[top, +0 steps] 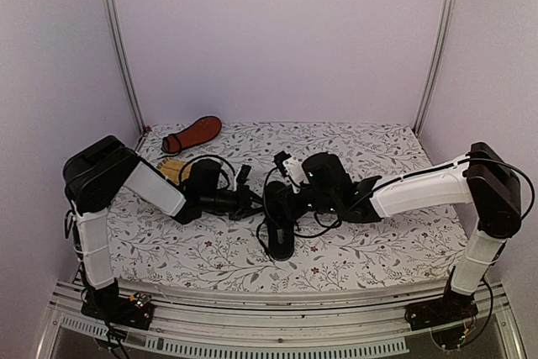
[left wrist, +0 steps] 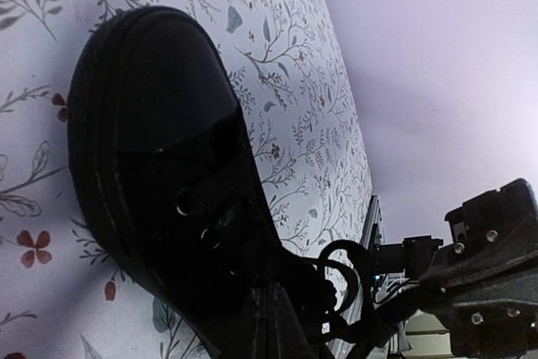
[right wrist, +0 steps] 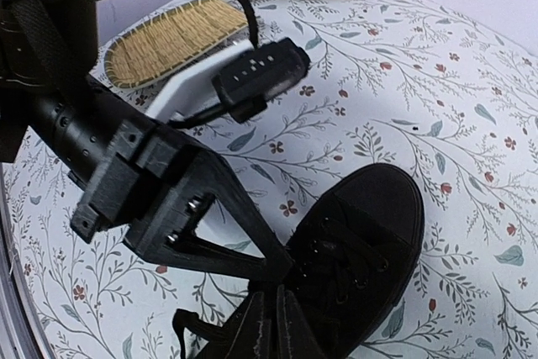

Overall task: Tie the shoes
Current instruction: Tie the loops with the shoelace on the shoe, then pull the crossed shoelace from the shoe.

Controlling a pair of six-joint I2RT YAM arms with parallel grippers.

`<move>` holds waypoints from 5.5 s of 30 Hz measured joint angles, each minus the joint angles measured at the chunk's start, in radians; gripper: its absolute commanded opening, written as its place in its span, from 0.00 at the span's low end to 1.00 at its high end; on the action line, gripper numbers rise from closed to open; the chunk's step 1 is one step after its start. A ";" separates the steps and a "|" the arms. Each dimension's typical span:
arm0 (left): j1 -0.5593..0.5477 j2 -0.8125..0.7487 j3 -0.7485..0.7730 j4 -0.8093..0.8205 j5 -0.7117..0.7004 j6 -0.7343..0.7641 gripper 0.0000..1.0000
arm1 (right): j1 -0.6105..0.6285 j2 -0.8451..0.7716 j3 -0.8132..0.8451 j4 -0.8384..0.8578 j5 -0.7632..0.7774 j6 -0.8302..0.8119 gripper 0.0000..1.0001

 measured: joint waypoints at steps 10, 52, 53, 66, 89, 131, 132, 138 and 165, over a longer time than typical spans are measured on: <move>0.000 -0.105 -0.066 -0.007 -0.074 0.009 0.00 | -0.047 -0.033 -0.090 -0.001 0.007 0.098 0.02; 0.052 -0.151 -0.234 -0.027 -0.190 0.027 0.31 | -0.161 -0.065 -0.196 0.053 -0.056 0.220 0.02; 0.053 -0.157 -0.234 -0.029 -0.185 0.040 0.38 | -0.163 -0.065 -0.196 0.053 -0.066 0.214 0.02; 0.059 -0.340 -0.142 -0.182 -0.174 0.354 0.56 | -0.163 0.061 0.021 0.072 -0.218 0.126 0.07; -0.095 -0.140 0.200 -0.458 0.042 0.871 0.57 | -0.342 -0.126 -0.267 0.188 -0.416 0.204 0.62; -0.100 0.011 0.319 -0.572 -0.019 0.930 0.01 | -0.341 0.218 -0.177 0.385 -0.870 0.234 0.05; -0.100 0.011 0.313 -0.560 -0.019 0.923 0.01 | -0.341 0.218 -0.177 0.388 -0.873 0.237 0.04; -0.100 0.007 0.281 -0.501 -0.022 0.878 0.05 | -0.341 0.218 -0.189 0.406 -0.872 0.235 0.02; -0.079 -0.001 0.213 -0.379 -0.010 0.740 0.00 | -0.339 0.081 -0.401 0.457 -0.727 0.246 0.55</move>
